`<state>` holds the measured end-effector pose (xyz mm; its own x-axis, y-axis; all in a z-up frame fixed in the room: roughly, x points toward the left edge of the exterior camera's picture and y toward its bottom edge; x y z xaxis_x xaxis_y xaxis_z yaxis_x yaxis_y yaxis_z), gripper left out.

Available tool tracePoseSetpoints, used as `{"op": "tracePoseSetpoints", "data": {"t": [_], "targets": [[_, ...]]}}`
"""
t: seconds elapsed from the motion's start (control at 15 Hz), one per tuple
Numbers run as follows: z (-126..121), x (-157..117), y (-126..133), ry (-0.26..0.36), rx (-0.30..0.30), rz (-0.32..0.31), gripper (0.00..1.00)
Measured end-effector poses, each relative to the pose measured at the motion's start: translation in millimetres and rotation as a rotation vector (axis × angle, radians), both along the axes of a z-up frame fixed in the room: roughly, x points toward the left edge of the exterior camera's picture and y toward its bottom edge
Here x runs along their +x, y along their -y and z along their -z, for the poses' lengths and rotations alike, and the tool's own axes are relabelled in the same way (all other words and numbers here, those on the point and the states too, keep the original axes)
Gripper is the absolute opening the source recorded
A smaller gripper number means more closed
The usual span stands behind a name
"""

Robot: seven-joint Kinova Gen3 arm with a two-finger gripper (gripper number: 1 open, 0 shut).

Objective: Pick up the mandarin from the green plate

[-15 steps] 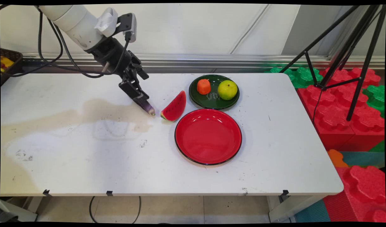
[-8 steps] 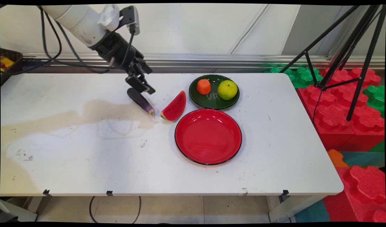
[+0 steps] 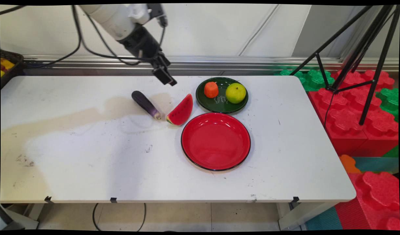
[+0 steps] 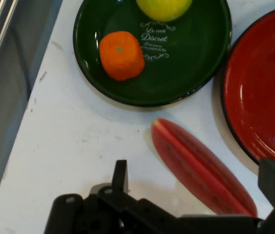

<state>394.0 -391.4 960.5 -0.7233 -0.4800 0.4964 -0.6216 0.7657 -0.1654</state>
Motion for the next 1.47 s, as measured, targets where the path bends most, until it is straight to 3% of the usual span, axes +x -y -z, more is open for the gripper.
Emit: {"op": "tracePoseSetpoints", "data": {"t": [0.4,1.07,1.47], "targets": [[17,-36,46,0.046,0.022,-0.033,1.0],[81,-97,133,0.118,0.065,-0.092,1.0],[114,-117,168,0.131,0.08,-0.1,1.0]]}}
